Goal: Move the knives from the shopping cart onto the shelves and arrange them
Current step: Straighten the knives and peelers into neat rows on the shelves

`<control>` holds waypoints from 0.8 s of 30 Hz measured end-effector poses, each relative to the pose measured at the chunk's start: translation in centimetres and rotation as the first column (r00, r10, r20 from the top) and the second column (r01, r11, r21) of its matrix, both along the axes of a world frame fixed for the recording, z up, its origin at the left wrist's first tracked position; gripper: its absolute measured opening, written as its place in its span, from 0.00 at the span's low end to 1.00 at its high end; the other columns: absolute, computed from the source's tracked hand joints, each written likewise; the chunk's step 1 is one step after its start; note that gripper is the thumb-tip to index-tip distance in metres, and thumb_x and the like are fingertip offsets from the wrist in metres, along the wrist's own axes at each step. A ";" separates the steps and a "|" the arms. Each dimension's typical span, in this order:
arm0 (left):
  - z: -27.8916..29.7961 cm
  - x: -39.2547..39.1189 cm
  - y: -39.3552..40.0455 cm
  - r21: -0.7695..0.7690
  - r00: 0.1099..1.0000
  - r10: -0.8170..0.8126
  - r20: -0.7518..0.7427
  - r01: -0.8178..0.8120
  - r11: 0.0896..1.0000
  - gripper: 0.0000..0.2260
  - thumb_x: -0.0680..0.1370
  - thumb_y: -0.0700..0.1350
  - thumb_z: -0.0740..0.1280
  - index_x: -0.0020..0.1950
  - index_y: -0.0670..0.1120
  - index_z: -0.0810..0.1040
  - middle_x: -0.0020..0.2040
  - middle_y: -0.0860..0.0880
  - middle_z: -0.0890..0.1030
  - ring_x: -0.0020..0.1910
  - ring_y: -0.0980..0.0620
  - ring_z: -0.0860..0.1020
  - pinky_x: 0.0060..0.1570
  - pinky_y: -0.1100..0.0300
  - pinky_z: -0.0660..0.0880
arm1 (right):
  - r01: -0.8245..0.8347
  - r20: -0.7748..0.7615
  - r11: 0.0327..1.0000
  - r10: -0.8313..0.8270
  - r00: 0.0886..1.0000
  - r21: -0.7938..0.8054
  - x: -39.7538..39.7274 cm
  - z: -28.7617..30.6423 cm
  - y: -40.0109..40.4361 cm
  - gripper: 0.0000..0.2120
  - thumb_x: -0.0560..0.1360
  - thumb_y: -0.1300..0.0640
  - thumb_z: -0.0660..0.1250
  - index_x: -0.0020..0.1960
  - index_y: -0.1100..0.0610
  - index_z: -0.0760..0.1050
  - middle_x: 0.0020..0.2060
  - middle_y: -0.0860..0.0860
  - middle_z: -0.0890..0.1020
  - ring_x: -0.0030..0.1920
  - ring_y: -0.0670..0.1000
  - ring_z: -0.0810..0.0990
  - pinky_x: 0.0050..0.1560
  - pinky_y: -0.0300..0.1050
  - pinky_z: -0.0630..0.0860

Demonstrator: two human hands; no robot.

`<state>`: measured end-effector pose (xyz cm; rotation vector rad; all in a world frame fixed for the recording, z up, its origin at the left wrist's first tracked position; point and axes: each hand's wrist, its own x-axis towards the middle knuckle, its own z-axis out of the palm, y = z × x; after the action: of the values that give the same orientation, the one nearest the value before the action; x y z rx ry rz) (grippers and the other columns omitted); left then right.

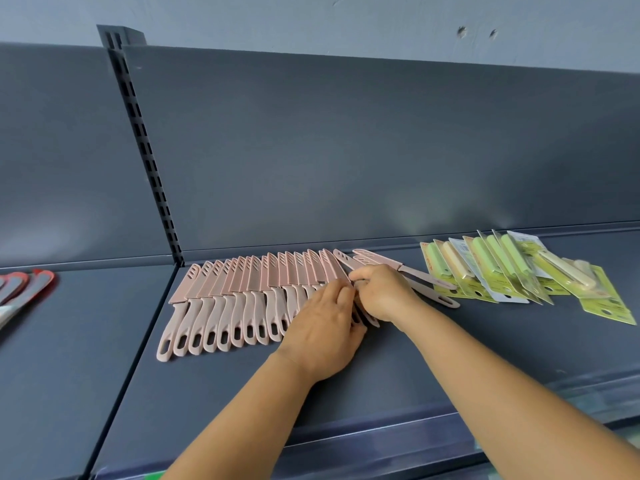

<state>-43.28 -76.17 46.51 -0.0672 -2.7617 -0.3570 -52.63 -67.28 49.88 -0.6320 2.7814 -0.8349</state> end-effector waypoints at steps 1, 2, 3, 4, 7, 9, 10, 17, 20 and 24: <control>0.1 0.1 0.0 -0.005 1.000 -0.009 -0.003 0.009 1.000 0.21 0.78 0.48 0.62 0.69 0.42 0.67 0.67 0.47 0.68 0.64 0.47 0.68 0.66 0.60 0.60 | -0.004 -0.042 1.000 0.005 0.999 0.019 -0.2 -0.1 0.2 0.13 0.78 0.63 0.58 0.53 0.56 0.80 0.50 0.56 0.82 0.51 0.57 0.79 0.53 0.50 0.78; 0.3 0.1 0.1 -0.012 1.000 -0.020 -0.001 0.020 1.000 0.22 0.79 0.49 0.61 0.71 0.43 0.66 0.68 0.47 0.67 0.66 0.47 0.67 0.67 0.60 0.59 | 0.006 -0.097 0.999 -0.002 0.995 0.032 -0.5 -0.2 0.6 0.13 0.78 0.61 0.57 0.50 0.55 0.80 0.49 0.55 0.82 0.50 0.57 0.79 0.50 0.49 0.78; 0.5 0.1 0.1 -0.024 1.000 -0.028 0.003 0.029 0.999 0.23 0.79 0.51 0.60 0.72 0.44 0.64 0.70 0.47 0.66 0.69 0.48 0.65 0.69 0.59 0.57 | 0.028 -0.148 0.999 -0.021 0.989 0.043 -0.8 -0.3 1.0 0.12 0.78 0.60 0.58 0.48 0.54 0.80 0.48 0.54 0.81 0.49 0.56 0.78 0.48 0.47 0.77; 0.6 0.0 0.2 -0.040 0.999 -0.030 0.013 0.031 0.999 0.25 0.80 0.52 0.59 0.74 0.44 0.62 0.72 0.48 0.64 0.71 0.48 0.62 0.71 0.59 0.55 | 0.049 -0.195 0.997 -0.035 0.980 0.067 -1.1 -0.3 1.4 0.11 0.79 0.58 0.58 0.48 0.53 0.80 0.48 0.53 0.80 0.50 0.56 0.76 0.46 0.45 0.75; 1.0 -0.5 0.6 -0.100 0.998 -0.004 0.070 0.011 0.995 0.26 0.81 0.56 0.56 0.76 0.46 0.59 0.76 0.48 0.60 0.74 0.49 0.57 0.73 0.58 0.49 | 0.060 -0.281 0.970 0.009 0.960 0.234 -1.8 -0.9 2.5 0.08 0.79 0.57 0.61 0.53 0.52 0.78 0.53 0.53 0.76 0.55 0.56 0.73 0.47 0.46 0.72; 0.9 -0.9 0.9 -0.123 0.995 0.007 0.097 0.005 0.992 0.25 0.81 0.56 0.55 0.74 0.46 0.62 0.74 0.47 0.62 0.74 0.48 0.59 0.72 0.57 0.50 | 0.063 -0.314 0.959 0.028 0.949 0.276 -2.0 -1.4 2.8 0.09 0.78 0.60 0.62 0.54 0.53 0.78 0.53 0.54 0.76 0.53 0.56 0.76 0.48 0.47 0.75; 0.8 -1.1 1.0 -0.130 0.994 0.006 0.106 0.008 0.991 0.24 0.81 0.56 0.55 0.73 0.46 0.65 0.73 0.47 0.64 0.72 0.47 0.61 0.72 0.57 0.52 | 0.065 -0.334 0.955 0.037 0.942 0.290 -2.0 -1.6 2.8 0.08 0.77 0.61 0.63 0.53 0.53 0.78 0.52 0.54 0.77 0.51 0.55 0.77 0.45 0.47 0.75; 0.6 -1.1 1.0 -0.123 0.996 0.009 0.090 0.002 0.992 0.19 0.81 0.55 0.55 0.67 0.46 0.72 0.65 0.49 0.72 0.63 0.48 0.69 0.65 0.61 0.56 | 0.105 -0.285 0.963 -0.032 0.958 0.246 -1.9 -0.3 2.1 0.06 0.76 0.63 0.61 0.46 0.57 0.76 0.41 0.55 0.79 0.40 0.56 0.74 0.32 0.42 0.67; 0.4 -1.2 1.1 -0.104 0.996 0.010 0.090 -0.001 0.995 0.18 0.81 0.54 0.56 0.65 0.45 0.73 0.63 0.49 0.73 0.62 0.48 0.70 0.65 0.60 0.58 | 0.074 -0.046 0.994 -0.077 0.996 -0.077 -1.2 0.2 2.2 0.11 0.75 0.66 0.59 0.44 0.58 0.81 0.37 0.56 0.79 0.40 0.60 0.77 0.33 0.44 0.71; 0.3 -1.1 1.1 -0.065 0.996 0.038 0.078 -0.033 0.997 0.18 0.81 0.52 0.57 0.65 0.44 0.72 0.64 0.48 0.72 0.63 0.47 0.69 0.65 0.62 0.57 | 0.130 0.128 0.962 -0.101 0.987 -0.240 -0.2 0.3 2.2 0.16 0.75 0.66 0.58 0.55 0.56 0.82 0.41 0.56 0.81 0.39 0.52 0.75 0.33 0.39 0.68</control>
<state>-44.34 -75.08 46.82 -0.0203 -2.8483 -0.2676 -52.83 -65.07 50.18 -0.4440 2.6537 -1.2161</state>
